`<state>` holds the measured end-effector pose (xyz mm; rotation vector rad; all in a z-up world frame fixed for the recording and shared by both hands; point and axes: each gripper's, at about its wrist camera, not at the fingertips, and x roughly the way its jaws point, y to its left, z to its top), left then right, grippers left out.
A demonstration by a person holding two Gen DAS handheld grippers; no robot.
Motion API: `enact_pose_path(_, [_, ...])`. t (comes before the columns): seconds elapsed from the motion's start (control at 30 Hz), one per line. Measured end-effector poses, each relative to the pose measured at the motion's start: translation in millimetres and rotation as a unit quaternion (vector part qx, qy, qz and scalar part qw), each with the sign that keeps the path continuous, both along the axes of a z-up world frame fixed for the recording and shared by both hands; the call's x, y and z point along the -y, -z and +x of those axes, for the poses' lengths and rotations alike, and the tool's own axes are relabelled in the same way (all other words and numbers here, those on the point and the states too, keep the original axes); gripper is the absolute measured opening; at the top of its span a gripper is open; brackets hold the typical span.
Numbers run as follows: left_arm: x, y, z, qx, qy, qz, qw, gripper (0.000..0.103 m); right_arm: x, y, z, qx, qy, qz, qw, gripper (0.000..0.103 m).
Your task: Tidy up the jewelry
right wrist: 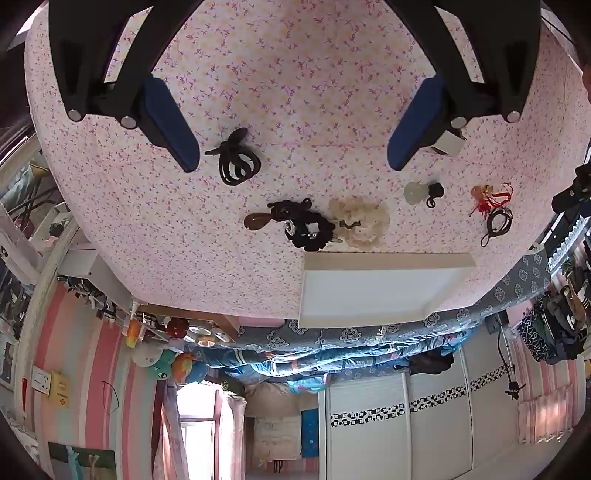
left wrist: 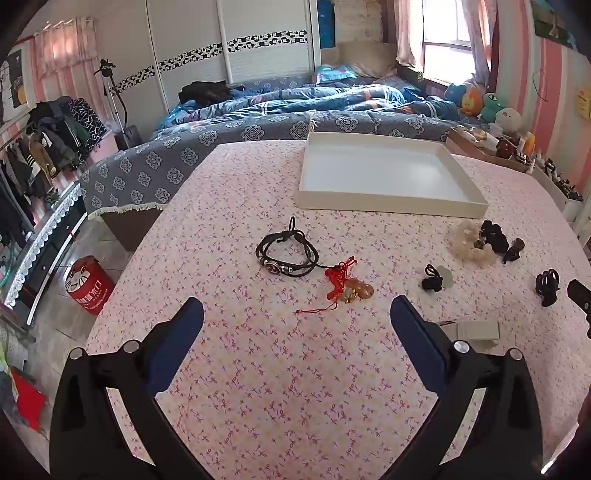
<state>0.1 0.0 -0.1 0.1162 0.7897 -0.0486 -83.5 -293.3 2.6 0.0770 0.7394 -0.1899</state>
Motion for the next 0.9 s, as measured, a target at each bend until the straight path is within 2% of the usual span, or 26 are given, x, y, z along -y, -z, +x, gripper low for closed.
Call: enact_pose_path(0.9, [-7.1,-6.0,-6.4,0.003,0.000,-0.013,0.9999,0.100,4.2,-11.8,-7.6,0.010,0.021,-0.002,1.000,0.101])
